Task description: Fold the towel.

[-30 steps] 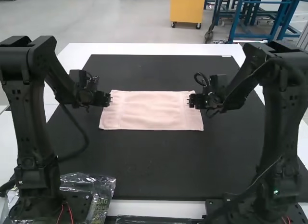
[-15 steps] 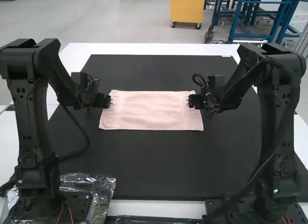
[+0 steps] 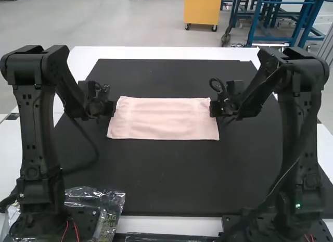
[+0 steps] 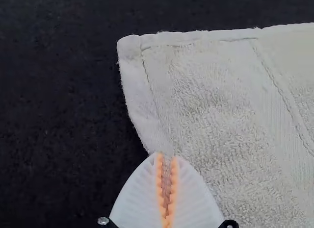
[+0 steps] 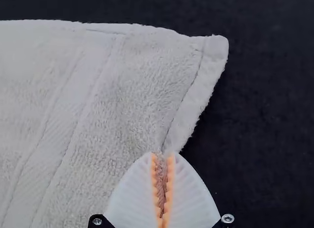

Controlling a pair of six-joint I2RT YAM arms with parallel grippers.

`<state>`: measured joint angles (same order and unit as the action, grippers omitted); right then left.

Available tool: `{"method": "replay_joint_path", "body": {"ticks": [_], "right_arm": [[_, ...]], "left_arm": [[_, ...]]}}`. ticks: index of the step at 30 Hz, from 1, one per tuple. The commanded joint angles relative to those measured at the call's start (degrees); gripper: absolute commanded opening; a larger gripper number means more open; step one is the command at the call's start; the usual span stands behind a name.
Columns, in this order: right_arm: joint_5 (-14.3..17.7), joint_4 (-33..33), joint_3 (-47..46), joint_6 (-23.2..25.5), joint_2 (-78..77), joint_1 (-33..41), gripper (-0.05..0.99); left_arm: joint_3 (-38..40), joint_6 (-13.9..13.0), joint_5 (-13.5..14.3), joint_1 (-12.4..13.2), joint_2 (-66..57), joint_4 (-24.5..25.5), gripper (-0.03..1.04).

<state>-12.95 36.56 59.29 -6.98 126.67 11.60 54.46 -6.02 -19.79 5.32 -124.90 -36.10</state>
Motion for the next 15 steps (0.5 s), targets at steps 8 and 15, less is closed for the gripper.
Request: {"method": "replay_joint_path", "body": {"ticks": [8, 15], "right_arm": [[-1.9, -7.8, 0.7, 2.1, -8.0, -4.4, -0.02], [-4.5, -11.1, -3.1, 2.4, -13.7, -5.3, -0.02]], "left_arm": [[2.5, -0.2, -1.2, 2.9, 8.3, 8.1, 0.02], [1.5, -1.9, -2.4, 3.6, 14.4, 16.8, 0.02]]}}
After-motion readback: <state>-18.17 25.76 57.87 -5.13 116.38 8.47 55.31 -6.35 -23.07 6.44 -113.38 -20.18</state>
